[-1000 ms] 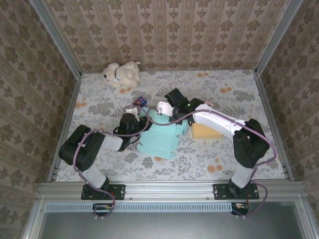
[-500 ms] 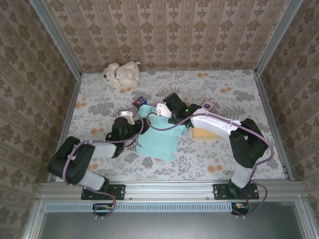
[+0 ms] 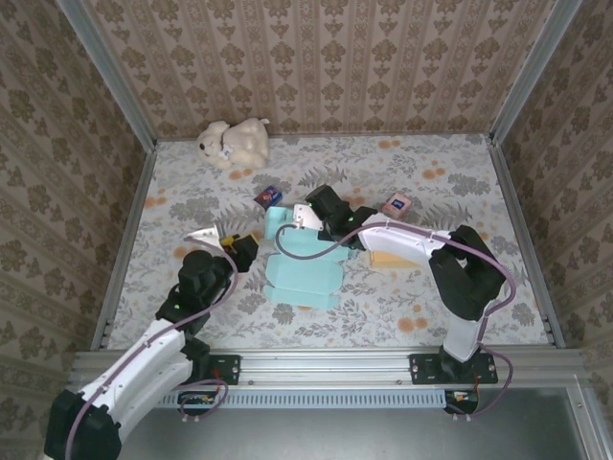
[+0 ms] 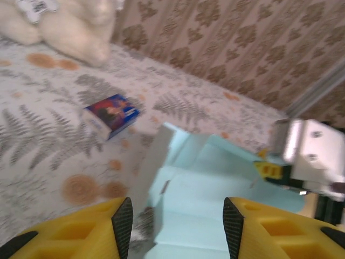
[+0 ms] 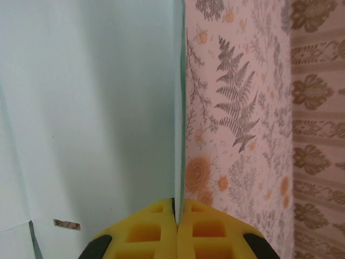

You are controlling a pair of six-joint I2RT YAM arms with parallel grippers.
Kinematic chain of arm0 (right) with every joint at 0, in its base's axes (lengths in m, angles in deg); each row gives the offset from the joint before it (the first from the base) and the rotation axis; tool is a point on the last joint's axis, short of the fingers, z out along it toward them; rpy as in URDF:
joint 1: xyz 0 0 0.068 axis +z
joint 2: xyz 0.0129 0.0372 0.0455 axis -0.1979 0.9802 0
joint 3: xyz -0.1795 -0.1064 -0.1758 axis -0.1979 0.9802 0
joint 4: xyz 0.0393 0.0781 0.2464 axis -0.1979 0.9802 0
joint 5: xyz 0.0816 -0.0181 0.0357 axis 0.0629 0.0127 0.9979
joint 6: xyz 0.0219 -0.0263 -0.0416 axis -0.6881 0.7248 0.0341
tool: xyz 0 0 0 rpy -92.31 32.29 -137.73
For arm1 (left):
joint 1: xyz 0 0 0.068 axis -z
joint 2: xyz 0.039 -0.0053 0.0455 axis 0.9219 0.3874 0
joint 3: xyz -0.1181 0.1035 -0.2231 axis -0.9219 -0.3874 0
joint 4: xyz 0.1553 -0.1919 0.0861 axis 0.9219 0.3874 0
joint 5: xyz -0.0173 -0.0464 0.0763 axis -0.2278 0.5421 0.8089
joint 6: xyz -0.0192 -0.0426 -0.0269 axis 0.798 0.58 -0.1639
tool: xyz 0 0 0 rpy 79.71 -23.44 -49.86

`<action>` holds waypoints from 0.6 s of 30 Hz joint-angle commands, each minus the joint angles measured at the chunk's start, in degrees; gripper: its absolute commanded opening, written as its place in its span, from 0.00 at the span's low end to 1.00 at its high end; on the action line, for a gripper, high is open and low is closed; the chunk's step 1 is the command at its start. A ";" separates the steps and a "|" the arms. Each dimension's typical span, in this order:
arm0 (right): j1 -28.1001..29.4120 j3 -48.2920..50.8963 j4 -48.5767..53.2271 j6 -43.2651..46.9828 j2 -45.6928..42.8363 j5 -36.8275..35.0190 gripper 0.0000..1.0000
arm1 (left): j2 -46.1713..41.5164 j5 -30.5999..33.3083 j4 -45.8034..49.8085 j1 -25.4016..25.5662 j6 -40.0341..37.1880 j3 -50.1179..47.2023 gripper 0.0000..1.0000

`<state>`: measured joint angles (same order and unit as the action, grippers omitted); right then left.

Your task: Fold the paper box

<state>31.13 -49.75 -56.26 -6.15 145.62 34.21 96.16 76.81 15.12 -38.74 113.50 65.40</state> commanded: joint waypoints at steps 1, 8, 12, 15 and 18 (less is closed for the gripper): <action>1.94 2.73 -6.09 5.08 1.58 -5.87 0.00 | 0.56 3.40 5.28 -1.16 -1.94 -2.49 0.50; 3.85 13.56 -27.33 14.55 0.55 -10.02 0.00 | 2.89 3.91 0.60 -1.93 -3.51 -4.85 0.48; 5.22 20.38 -43.57 22.85 0.62 -10.40 0.00 | 2.63 4.96 -0.60 -1.98 -4.48 -6.10 0.47; 6.70 25.95 -60.56 30.65 2.76 -9.32 0.00 | 2.40 6.03 -0.77 -1.93 -4.75 -6.68 0.47; 7.71 26.55 -72.56 37.17 6.28 -10.88 0.00 | 2.07 6.47 -0.40 -1.98 -4.83 -6.58 0.46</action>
<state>37.71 -24.37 -110.82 21.25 148.18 24.92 99.18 81.58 16.32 -40.31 110.13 59.58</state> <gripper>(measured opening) 0.051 0.464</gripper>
